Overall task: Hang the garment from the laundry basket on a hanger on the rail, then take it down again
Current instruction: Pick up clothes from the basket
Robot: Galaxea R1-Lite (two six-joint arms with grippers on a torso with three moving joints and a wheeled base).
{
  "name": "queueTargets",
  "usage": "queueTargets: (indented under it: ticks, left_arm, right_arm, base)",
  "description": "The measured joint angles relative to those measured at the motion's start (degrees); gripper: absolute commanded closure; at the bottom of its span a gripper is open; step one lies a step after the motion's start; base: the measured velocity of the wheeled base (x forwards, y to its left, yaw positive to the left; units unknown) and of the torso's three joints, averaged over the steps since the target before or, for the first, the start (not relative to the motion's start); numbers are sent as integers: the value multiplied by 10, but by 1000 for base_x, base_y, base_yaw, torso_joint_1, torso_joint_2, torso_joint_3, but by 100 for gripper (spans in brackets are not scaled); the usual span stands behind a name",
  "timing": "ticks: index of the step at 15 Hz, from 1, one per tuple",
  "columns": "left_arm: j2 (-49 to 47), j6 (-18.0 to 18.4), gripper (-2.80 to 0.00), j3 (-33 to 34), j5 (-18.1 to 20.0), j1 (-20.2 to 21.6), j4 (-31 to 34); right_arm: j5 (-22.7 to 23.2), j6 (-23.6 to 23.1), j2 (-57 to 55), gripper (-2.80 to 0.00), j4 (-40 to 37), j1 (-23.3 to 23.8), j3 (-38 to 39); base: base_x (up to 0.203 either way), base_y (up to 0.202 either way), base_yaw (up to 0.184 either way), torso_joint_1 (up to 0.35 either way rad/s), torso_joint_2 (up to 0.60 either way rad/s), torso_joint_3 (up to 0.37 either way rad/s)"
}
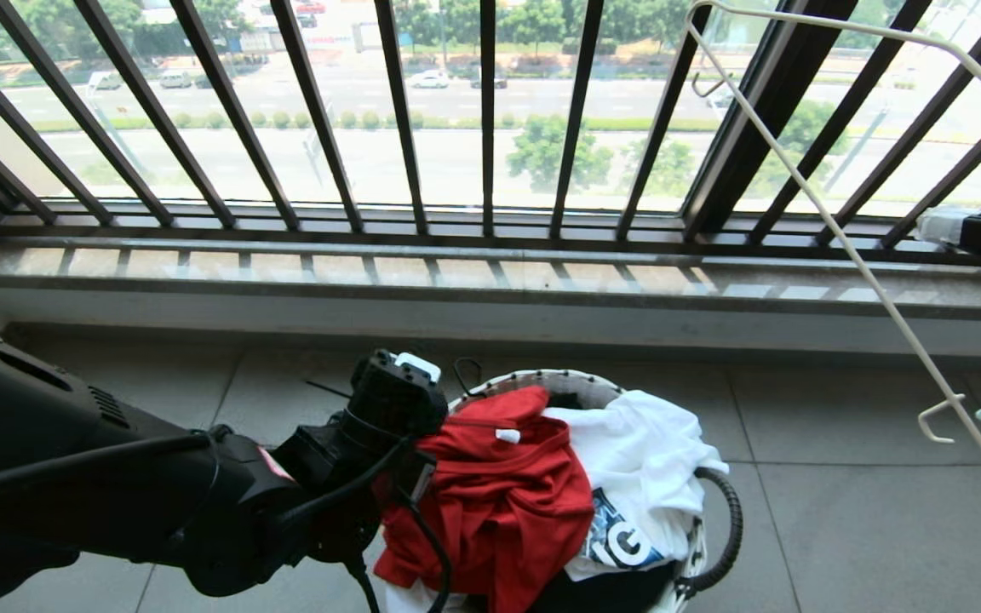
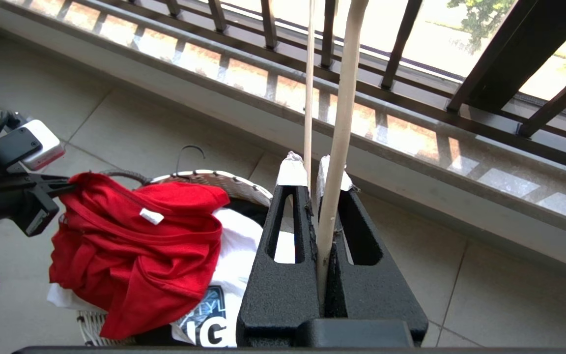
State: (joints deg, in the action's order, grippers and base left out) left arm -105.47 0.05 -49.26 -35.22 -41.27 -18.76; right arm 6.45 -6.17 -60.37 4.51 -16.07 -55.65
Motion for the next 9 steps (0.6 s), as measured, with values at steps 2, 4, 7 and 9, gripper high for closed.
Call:
queueTargets:
  ticks: [2,4,7,9]
  left_arm:
    - [19,-6,0,-23,4,1,37]
    - [43,-21,0,-58,5,-6,85]
    - [77,-53,0,-107,21,-25,174]
    - [93,-81,0,-139,31,-35,232]
  right_arm:
    - [0,0,0,0,0,0,0]
    - [0,0,0,0,0,0,0]
    - [0,0,-4,0,0,0,1]
    - [1,0,-8,0,0,0,2]
  base:
    - [0,0,0,0,0,0]
    - [0,0,0,0,0,0]
    - [0,0,0,0,0,0]
    - [0,0,0,0,0,0]
